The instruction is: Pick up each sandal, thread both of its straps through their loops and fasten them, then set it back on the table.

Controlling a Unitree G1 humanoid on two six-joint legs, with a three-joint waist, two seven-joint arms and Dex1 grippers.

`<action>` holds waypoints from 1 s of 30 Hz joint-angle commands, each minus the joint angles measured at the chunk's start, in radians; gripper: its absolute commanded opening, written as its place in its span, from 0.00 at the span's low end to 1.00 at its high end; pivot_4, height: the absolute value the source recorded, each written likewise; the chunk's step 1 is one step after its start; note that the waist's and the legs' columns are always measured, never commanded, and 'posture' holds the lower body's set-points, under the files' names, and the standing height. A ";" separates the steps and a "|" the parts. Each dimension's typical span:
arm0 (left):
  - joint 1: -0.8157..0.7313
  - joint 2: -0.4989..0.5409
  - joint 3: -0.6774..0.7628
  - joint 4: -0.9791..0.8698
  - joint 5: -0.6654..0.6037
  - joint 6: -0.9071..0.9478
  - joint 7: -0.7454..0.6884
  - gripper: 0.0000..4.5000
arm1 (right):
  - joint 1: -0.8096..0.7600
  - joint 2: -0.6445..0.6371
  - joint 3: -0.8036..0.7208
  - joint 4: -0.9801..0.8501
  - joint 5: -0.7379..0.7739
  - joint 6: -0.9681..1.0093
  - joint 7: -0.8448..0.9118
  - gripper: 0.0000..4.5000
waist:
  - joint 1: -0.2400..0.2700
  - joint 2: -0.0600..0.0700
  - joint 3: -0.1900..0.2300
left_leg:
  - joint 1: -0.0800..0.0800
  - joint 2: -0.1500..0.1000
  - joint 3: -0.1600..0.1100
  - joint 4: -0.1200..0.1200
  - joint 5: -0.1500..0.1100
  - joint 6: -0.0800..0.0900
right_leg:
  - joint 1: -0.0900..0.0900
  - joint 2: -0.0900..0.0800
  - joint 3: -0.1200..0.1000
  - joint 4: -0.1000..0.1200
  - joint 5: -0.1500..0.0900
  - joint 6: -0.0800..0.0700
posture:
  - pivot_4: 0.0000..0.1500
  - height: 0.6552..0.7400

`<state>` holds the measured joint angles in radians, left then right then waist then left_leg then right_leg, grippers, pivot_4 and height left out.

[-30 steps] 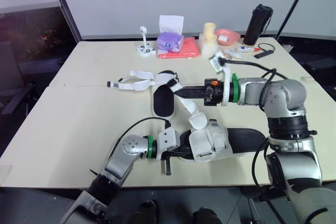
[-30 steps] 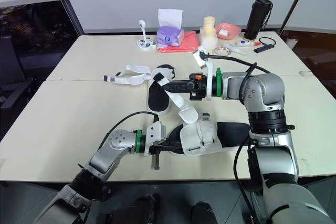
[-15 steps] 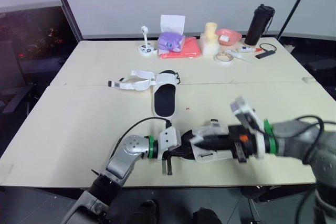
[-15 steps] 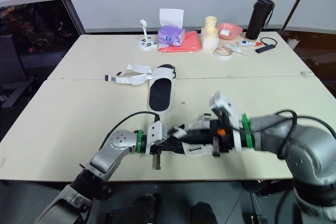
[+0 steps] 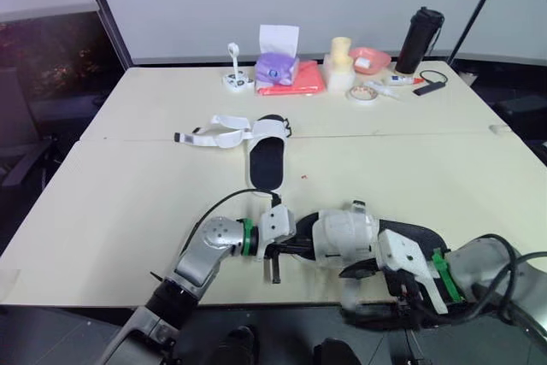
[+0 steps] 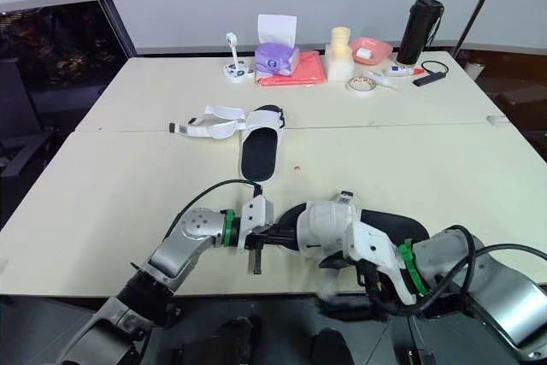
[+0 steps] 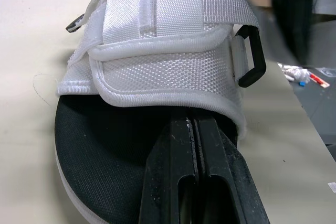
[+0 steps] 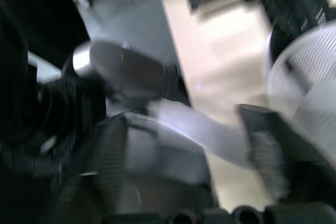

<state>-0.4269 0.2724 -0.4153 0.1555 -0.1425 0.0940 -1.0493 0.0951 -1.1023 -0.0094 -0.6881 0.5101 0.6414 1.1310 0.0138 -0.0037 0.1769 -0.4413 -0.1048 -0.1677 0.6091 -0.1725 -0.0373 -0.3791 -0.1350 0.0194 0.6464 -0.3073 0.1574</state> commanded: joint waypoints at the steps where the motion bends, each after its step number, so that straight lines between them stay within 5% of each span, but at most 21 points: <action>1: 0.027 0.013 -0.018 0.045 0.032 0.020 0.005 0.00 | 0.090 -0.046 -0.112 -0.034 -0.017 -0.057 0.045 0.99 | 0.001 0.000 0.000 | 0.000 0.000 0.000 0.000 0.000 0.000 | 0.000 0.000 0.000 0.000 0.000 0.000 | 1.00 1.00; 9: 0.035 0.011 -0.019 0.034 0.030 0.023 0.011 0.00 | 0.162 0.004 -0.334 0.012 0.201 0.142 0.018 0.99 | 0.001 0.000 0.000 | 0.001 0.001 0.000 0.002 0.000 0.000 | 0.003 0.000 0.000 -0.001 -0.001 -0.002 | 1.00 1.00; 30: 0.053 0.020 -0.026 -0.012 0.033 0.051 0.017 0.00 | -0.057 0.316 -0.082 0.112 0.388 0.498 -0.348 0.94 | 0.000 0.000 0.000 | 0.001 0.001 -0.001 0.001 -0.001 0.001 | 0.002 0.000 0.000 -0.001 0.000 -0.001 | 1.00 1.00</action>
<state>-0.4000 0.2718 -0.4158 0.1156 -0.1411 0.1093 -1.0304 0.0426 -0.7955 -0.1041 -0.5539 0.8853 1.1363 0.7968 0.0135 -0.0040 0.1765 -0.4408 -0.1043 -0.1683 0.6102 -0.1730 -0.0364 -0.3775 -0.1348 0.0194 0.6454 -0.3075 0.1568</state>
